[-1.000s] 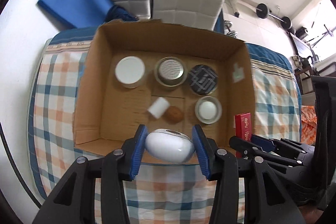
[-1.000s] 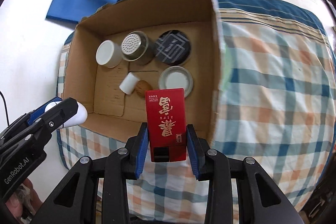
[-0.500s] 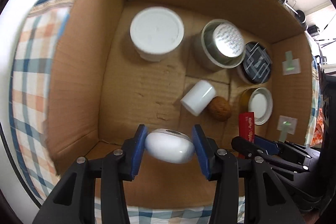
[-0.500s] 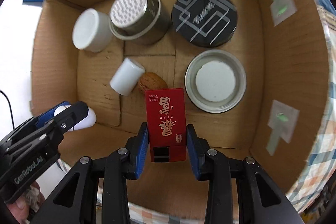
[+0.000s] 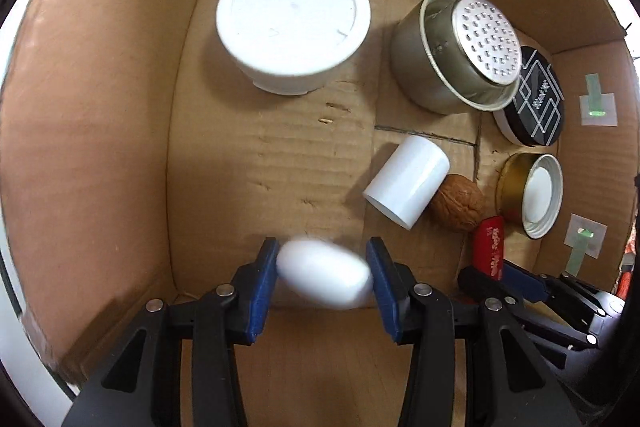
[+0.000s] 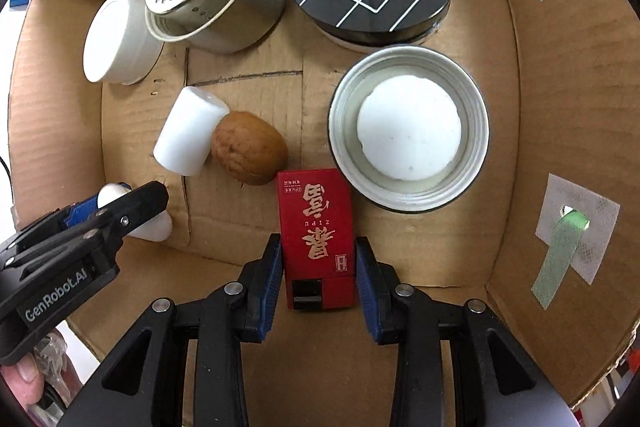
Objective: Organize rigid objects
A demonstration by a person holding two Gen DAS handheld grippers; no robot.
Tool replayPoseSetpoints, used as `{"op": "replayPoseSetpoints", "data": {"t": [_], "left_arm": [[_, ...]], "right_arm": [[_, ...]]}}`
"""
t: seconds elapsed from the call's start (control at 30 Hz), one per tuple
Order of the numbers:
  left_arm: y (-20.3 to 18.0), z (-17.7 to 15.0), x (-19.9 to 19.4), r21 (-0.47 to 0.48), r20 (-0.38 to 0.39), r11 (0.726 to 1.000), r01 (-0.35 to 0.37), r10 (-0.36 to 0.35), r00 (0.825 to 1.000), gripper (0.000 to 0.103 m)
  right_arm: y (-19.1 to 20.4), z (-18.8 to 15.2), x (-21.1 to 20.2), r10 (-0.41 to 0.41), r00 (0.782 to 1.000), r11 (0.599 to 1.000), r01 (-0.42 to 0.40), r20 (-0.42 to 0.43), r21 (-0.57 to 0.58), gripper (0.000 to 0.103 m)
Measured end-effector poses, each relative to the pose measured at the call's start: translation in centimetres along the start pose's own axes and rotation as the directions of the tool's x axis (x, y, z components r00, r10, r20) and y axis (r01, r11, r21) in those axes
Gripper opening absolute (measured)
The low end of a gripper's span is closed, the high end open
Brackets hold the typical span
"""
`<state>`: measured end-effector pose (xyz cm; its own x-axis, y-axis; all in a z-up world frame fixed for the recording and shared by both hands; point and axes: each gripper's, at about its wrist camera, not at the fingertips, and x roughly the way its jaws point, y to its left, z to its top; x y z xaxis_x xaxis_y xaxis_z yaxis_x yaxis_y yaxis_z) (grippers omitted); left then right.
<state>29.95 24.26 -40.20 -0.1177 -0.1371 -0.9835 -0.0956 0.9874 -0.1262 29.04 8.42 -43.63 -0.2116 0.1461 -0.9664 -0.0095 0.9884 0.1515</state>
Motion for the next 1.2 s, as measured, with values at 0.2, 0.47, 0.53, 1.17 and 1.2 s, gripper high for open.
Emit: {"op": "replayPoseSetpoints", "data": {"t": [0.2,0.47,0.53,1.17,1.2], "left_arm": [[0.3,0.7,1.1,0.009,-0.031,1.0,-0.024,0.024,0.999,0.042],[1.0,0.6,1.3,-0.004,-0.029,0.999,-0.036,0.036,0.999,0.042],[0.3,0.1,0.8,-0.013,-0.026,0.999,-0.031,0.031,0.999,0.044],[-1.9,-2.3,-4.6,-0.046,0.146,0.996,-0.075,0.081,0.986,0.083],[-1.8,-2.4,-4.9,-0.053,0.156,0.996,-0.077,0.084,0.984,0.09]], "right_arm": [[-0.2,1.1,0.0,-0.002,1.0,1.0,0.002,-0.011,0.01,0.038],[0.7,0.4,-0.8,-0.025,1.0,0.999,0.026,-0.007,0.02,0.039],[0.9,0.3,-1.0,-0.035,0.999,0.999,0.036,-0.004,0.021,0.04],[0.9,-1.4,-8.6,-0.076,0.989,0.997,0.072,0.127,0.035,0.09],[0.5,-1.4,-9.1,-0.074,0.989,0.997,0.069,0.13,0.041,0.094]]}}
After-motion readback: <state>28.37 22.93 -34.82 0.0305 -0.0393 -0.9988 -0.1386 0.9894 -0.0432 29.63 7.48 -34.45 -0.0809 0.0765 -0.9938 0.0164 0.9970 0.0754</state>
